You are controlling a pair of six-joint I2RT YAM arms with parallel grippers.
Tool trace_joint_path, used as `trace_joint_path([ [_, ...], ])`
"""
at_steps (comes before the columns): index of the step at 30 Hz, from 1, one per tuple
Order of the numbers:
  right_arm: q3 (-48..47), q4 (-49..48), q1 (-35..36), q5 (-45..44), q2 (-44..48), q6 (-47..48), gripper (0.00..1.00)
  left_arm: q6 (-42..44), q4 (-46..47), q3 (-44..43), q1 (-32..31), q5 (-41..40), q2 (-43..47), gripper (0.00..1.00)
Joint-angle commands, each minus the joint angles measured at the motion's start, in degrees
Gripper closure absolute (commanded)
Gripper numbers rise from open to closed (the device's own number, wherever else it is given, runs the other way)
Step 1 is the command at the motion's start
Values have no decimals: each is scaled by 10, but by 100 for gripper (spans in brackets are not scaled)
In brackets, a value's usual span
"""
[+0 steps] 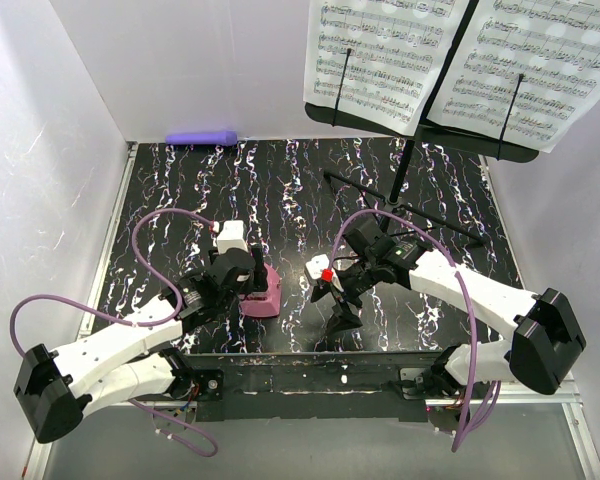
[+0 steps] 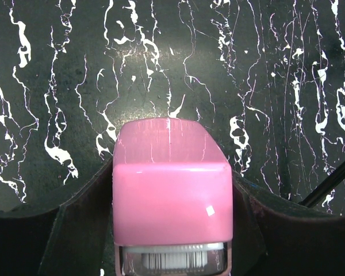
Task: Set up the instrument practice props
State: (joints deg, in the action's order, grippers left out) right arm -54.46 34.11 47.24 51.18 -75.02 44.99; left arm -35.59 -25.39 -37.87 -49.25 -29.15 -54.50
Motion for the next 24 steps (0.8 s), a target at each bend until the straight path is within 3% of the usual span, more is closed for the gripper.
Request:
trace_joint_path([
  [1,7,-11,-3,15,16,10,9,-15,-12,-30,-1,4,6,56],
  [6,8,-11,-4,16,17,11,9,-13,-19,-36,-1,15,16,36],
  [11,9,-10,-7,19,19,12,9,-6,-26,-41,-1,23,38,2],
  [18,10,-9,-7,22,21,16,9,14,-48,-48,-1,44,84,2],
  [24,11,-8,-7,22,23,18,9,-29,-142,-79,-2,40,87,2],
])
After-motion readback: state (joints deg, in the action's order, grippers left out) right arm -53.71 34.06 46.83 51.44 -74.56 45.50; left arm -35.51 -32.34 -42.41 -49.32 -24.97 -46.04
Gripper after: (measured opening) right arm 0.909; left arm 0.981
